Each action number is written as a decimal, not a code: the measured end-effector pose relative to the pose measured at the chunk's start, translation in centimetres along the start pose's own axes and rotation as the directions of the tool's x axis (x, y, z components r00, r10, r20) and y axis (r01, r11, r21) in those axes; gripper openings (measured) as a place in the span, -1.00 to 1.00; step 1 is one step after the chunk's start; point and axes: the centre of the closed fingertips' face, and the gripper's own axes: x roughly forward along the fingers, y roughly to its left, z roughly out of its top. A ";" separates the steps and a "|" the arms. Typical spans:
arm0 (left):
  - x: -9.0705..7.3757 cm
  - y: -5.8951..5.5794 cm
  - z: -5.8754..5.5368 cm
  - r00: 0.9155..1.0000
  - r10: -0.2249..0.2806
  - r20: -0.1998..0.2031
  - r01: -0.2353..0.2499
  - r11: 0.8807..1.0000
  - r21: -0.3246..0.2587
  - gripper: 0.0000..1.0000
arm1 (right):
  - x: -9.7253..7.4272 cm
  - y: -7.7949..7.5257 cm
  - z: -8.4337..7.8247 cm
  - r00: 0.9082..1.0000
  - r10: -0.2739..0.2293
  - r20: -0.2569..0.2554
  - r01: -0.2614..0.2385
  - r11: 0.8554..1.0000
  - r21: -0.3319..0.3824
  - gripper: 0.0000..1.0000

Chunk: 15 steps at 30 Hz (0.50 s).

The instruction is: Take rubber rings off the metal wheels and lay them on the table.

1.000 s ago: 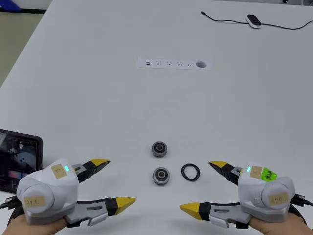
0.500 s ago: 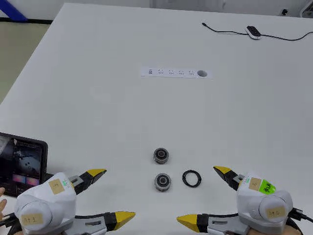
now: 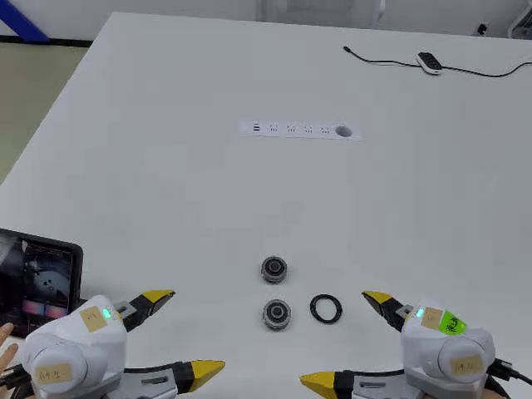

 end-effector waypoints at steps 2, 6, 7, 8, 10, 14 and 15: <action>0.0 0.0 0.0 1.000 0.002 -0.001 -0.002 1.000 0.003 0.51 | 0.0 -0.1 0.0 1.000 -0.001 0.000 0.001 1.000 0.001 0.98; -0.1 -0.1 0.0 1.000 0.000 -0.001 0.000 1.000 0.000 0.50 | -0.1 -0.4 0.1 1.000 -0.012 0.005 0.012 1.000 0.006 0.98; -0.1 -0.1 -0.1 1.000 0.001 -0.001 -0.001 1.000 0.000 0.50 | -0.1 -0.4 0.1 1.000 -0.013 0.007 0.013 1.000 0.008 0.98; -0.1 0.0 -0.1 1.000 0.003 -0.001 -0.003 1.000 0.001 0.50 | -0.2 -0.5 0.2 1.000 -0.015 0.010 0.015 1.000 0.011 0.98; -0.2 0.0 -0.1 1.000 0.003 -0.002 -0.003 1.000 -0.002 0.49 | -0.2 -0.7 0.1 1.000 -0.020 0.011 0.020 1.000 0.019 0.98; -0.3 0.2 -0.3 1.000 0.004 -0.011 -0.004 1.000 -0.001 0.47 | -0.3 -1.0 -0.1 0.999 -0.034 0.006 0.034 0.999 0.036 0.98; -0.3 0.2 -0.3 1.000 0.004 -0.012 -0.004 1.000 0.002 0.47 | -0.3 -1.0 -0.1 0.999 -0.035 0.011 0.034 0.999 0.041 0.97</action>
